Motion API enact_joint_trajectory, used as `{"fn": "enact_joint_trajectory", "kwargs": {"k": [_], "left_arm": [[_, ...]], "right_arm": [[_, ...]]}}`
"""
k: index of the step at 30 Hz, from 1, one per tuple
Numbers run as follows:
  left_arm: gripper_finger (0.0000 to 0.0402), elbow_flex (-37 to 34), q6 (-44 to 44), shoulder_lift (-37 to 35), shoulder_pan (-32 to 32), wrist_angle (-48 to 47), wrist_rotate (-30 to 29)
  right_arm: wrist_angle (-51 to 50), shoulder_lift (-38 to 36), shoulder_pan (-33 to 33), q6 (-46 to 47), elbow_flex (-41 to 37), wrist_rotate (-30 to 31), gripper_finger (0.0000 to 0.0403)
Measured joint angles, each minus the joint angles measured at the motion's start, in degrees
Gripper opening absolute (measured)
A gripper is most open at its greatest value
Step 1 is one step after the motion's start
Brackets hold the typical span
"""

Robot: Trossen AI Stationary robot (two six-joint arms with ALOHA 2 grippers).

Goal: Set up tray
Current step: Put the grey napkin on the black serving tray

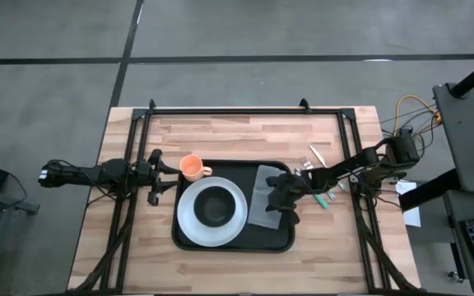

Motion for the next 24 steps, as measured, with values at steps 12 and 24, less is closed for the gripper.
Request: {"fn": "enact_joint_trajectory", "kwargs": {"k": [12,24], "left_arm": [[0.0146,0.01,0.01,0.00,0.02,0.00,0.02],[0.0146,0.01,0.01,0.00,0.02,0.00,0.00]], "right_arm": [[-0.18,0.00,0.00,0.26,0.11,1.05,0.0009],[-0.62,0.00,0.00,-0.30,0.04,1.03,0.0009]]}}
